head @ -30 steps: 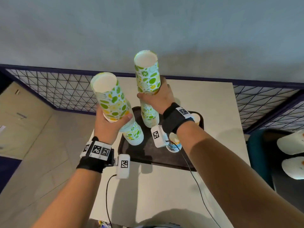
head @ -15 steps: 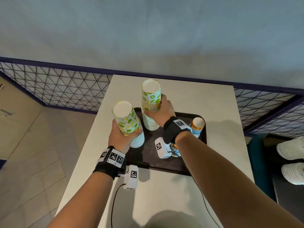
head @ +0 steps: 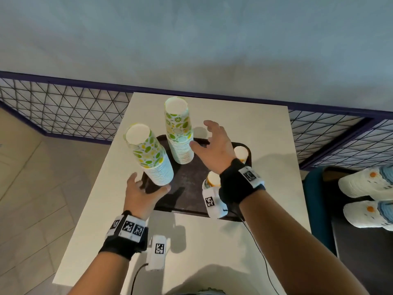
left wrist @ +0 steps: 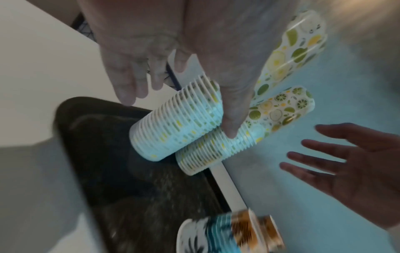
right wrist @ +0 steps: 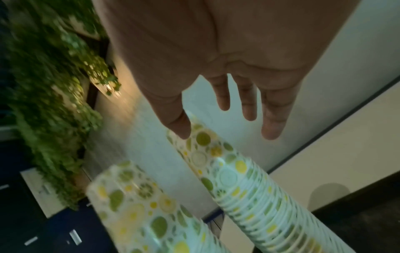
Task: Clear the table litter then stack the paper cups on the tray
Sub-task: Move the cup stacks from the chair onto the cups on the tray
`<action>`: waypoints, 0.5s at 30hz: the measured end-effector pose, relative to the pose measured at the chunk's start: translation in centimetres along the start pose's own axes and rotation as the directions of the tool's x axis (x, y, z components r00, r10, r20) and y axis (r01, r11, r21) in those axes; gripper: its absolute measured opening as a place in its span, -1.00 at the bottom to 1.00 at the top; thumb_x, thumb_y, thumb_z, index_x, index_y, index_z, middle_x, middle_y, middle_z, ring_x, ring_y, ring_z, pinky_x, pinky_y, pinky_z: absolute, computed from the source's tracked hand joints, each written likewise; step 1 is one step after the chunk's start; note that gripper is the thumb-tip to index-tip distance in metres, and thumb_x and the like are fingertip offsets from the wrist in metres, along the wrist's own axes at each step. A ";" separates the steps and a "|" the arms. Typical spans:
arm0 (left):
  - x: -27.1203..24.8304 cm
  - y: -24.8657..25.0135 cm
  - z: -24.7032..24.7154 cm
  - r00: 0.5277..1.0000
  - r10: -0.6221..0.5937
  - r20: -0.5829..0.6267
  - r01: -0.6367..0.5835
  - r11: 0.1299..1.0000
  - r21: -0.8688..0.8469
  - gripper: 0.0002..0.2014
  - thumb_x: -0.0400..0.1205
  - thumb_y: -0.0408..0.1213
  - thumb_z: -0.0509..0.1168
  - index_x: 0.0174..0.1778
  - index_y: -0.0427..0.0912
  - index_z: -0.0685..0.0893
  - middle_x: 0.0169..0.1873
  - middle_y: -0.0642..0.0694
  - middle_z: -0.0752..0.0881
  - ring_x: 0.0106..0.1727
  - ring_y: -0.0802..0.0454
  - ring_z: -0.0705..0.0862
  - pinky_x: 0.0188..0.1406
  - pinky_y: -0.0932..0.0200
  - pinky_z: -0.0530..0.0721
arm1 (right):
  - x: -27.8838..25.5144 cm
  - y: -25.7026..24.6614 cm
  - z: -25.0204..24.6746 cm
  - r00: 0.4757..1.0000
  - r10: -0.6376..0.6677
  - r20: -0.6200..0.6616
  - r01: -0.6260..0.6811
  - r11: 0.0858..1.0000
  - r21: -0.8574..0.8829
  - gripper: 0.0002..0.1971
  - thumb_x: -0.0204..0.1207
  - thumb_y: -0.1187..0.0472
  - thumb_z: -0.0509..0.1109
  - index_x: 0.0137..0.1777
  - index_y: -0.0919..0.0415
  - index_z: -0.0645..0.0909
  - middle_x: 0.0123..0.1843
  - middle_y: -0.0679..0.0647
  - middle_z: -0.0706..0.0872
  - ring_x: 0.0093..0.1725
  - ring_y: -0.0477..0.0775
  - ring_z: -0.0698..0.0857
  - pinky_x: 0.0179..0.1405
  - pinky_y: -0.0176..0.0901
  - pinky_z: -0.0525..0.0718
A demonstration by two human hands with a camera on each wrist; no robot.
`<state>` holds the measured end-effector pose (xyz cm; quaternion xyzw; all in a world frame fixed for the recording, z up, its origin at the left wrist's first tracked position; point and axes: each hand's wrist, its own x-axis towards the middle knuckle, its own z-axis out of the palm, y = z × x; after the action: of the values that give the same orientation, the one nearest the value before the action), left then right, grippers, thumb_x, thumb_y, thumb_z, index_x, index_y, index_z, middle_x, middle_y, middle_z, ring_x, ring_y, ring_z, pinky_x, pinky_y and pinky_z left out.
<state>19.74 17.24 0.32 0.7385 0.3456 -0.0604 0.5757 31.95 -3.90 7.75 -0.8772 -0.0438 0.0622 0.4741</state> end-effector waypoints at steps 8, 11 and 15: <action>-8.0 -4.5 6.6 0.956 -0.044 0.290 -0.062 0.937 0.344 -0.21 0.05 0.38 0.61 0.14 0.05 0.70 0.08 -0.01 0.78 -0.04 0.03 0.80 0.02 0.10 0.72 | -12.4 8.3 -10.2 0.965 -0.041 -0.260 0.070 0.992 0.103 -0.78 0.51 0.17 0.58 0.13 0.07 0.73 0.19 0.04 0.66 0.09 -0.06 0.73 -0.07 -0.27 0.77; -10.7 -3.8 12.0 0.875 0.033 0.482 -0.250 0.885 0.393 -0.52 0.43 0.06 0.70 0.17 0.06 0.69 0.05 0.04 0.72 -0.08 0.15 0.72 -0.15 0.42 0.56 | -17.3 13.5 -14.7 0.958 0.059 -0.282 -0.041 0.997 0.070 -0.83 0.54 0.20 0.56 0.07 -0.03 0.72 0.16 -0.01 0.65 0.08 -0.08 0.73 -0.17 -0.36 0.72; -14.5 -1.8 20.3 0.723 0.121 0.680 -0.461 0.818 0.344 -0.58 0.55 -0.04 0.62 0.25 0.15 0.62 0.06 0.07 0.67 -0.10 0.15 0.66 -0.10 0.44 0.64 | -23.3 20.8 -19.8 0.905 0.237 -0.354 -0.232 0.971 0.057 -0.84 0.57 0.24 0.54 -0.03 -0.05 0.66 0.08 0.11 0.67 -0.06 -0.02 0.76 -0.13 -0.40 0.70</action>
<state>14.00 -7.08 -0.71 0.8416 -0.0196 -0.2949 0.4522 12.24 -34.81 2.67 -0.8694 0.1494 -0.0418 0.4691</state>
